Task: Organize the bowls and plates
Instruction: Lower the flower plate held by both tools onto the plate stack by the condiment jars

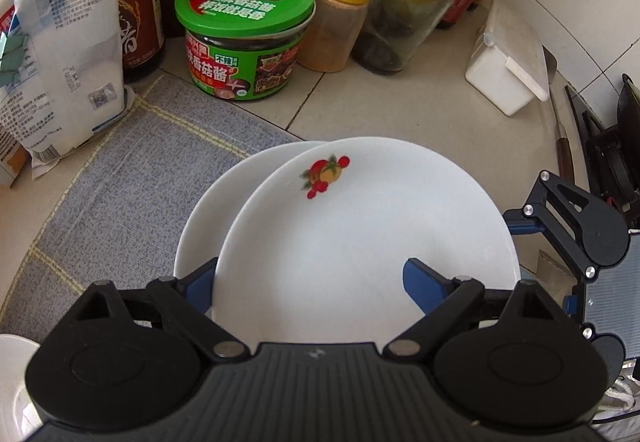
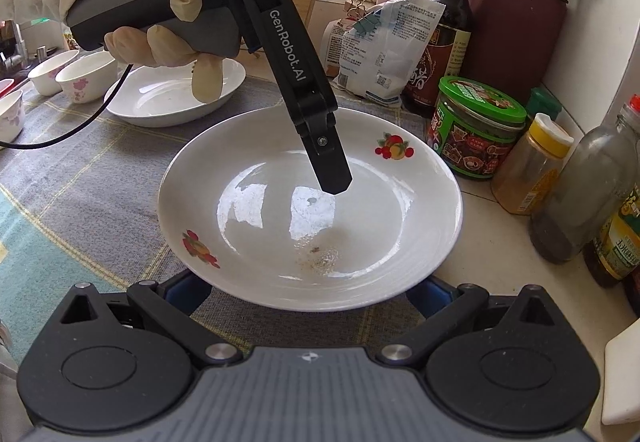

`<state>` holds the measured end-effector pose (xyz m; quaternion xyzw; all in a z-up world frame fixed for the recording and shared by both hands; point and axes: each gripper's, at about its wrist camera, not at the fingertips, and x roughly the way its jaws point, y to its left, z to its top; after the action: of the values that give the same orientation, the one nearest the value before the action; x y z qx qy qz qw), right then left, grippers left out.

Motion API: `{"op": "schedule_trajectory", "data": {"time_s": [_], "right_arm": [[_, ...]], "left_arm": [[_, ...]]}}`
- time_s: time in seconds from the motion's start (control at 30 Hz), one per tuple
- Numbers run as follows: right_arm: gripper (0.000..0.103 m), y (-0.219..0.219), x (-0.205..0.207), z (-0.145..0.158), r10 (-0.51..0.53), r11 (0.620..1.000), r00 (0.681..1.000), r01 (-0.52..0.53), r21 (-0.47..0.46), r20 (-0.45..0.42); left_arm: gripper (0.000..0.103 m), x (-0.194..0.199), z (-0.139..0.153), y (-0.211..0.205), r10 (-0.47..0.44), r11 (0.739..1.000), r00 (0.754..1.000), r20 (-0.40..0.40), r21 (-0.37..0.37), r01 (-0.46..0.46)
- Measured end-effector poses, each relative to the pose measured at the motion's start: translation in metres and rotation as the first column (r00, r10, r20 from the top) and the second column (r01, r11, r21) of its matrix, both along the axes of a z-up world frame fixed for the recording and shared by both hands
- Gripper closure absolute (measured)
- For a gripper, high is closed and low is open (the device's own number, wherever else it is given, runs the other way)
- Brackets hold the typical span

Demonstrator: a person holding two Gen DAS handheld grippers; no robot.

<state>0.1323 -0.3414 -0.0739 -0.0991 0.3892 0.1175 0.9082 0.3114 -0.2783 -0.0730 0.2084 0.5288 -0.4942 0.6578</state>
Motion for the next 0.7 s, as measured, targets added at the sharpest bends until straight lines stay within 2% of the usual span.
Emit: {"op": "schedule_trajectory", "data": {"time_s": [0.7], "right_arm": [[0.000,-0.001,0.001,0.006,-0.037,0.999,0.999,0.037,0.029,-0.002]], "left_arm": [[0.009,0.003,-0.014,-0.010,-0.012,0.999,0.999,0.043,0.041,0.010]]}}
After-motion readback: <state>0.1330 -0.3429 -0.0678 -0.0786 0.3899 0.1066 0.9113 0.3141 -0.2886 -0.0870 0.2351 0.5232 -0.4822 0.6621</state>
